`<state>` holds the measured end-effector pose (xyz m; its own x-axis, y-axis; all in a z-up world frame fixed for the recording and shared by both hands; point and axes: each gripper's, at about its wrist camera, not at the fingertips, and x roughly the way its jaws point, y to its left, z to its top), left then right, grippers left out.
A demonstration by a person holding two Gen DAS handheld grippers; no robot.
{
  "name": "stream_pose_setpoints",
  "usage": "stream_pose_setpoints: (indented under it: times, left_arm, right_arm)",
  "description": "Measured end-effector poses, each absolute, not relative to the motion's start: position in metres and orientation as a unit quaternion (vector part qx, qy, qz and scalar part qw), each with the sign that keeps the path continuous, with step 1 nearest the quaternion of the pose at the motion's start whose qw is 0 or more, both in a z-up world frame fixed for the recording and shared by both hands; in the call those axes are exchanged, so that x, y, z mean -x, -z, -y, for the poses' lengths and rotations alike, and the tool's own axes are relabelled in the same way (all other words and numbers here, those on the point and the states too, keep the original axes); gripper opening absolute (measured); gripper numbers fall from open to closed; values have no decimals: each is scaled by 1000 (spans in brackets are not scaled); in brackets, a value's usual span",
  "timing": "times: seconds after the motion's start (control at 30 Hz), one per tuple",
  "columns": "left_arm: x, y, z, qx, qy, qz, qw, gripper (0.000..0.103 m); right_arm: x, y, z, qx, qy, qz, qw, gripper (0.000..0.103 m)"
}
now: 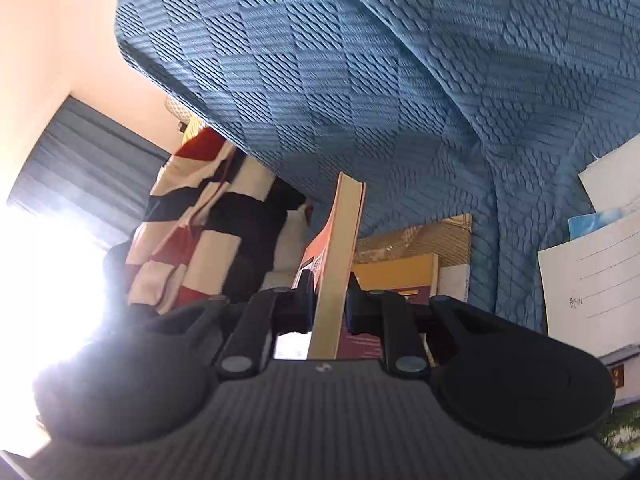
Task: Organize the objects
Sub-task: 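Lower the white orange-banded book onto the purple book stack with the right gripper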
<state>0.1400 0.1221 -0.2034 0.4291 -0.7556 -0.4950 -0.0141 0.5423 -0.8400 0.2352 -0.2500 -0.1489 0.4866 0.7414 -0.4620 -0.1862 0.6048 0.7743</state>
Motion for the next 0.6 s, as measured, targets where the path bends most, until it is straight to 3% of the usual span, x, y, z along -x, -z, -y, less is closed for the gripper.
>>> stream_pose_setpoints:
  times: [0.6]
  left_arm:
    - [-158, 221, -136, 407, 142, -493, 755, 39]
  right_arm:
    - [-269, 226, 228, -364, -297, -433, 769, 21]
